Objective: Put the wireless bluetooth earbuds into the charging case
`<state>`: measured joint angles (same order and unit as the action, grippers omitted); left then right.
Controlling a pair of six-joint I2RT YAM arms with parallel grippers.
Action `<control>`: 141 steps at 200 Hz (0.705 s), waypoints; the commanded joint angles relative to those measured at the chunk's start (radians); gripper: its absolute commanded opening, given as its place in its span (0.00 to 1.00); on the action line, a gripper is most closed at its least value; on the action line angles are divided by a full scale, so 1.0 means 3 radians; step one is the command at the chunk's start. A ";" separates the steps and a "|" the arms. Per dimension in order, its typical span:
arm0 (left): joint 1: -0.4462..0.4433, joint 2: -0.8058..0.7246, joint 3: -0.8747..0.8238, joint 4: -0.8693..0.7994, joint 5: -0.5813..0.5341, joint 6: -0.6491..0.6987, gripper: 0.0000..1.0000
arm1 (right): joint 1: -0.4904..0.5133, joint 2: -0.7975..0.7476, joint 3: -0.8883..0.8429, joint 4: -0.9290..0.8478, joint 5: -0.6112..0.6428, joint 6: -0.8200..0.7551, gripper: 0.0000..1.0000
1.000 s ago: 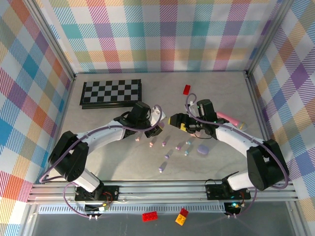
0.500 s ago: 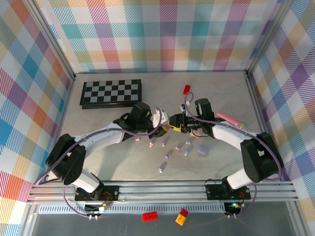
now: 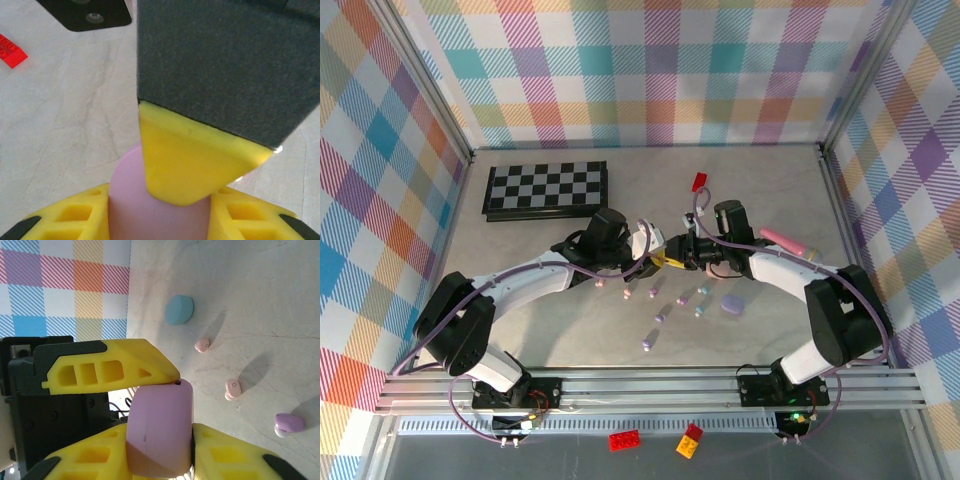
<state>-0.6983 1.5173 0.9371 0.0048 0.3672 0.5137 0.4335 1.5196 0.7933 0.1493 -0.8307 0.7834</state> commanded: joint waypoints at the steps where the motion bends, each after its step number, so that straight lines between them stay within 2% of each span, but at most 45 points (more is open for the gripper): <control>1: -0.0049 -0.0026 -0.0030 0.0188 0.0014 0.0052 0.37 | 0.0027 0.0012 0.0088 -0.0046 -0.0011 0.0003 0.23; 18: -0.0050 -0.0031 -0.0085 0.0306 -0.0021 -0.0005 0.45 | 0.0023 -0.0011 0.0090 -0.0066 0.0003 0.0002 0.22; 41: -0.0048 -0.0078 -0.0204 0.0616 -0.0065 -0.0142 0.71 | 0.0007 -0.0066 0.0079 -0.0001 0.0002 0.0062 0.21; 68: -0.0042 -0.0215 -0.0408 0.1245 -0.0101 -0.0592 0.91 | -0.0114 -0.0208 -0.0112 0.0565 -0.0110 0.0450 0.20; 107: -0.0036 -0.0232 -0.0766 0.2501 -0.0130 -0.1301 0.97 | -0.0308 -0.0354 -0.0289 0.1237 -0.0319 0.0963 0.19; 141: 0.0019 -0.0065 -0.1040 0.3569 0.0050 -0.1453 0.98 | -0.0456 -0.0491 -0.0388 0.1548 -0.0528 0.1260 0.19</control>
<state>-0.6994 1.4666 0.6800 0.7139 0.3336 0.1646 0.3199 1.4136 0.6994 0.4679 -0.9054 1.0626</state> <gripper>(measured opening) 0.976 0.243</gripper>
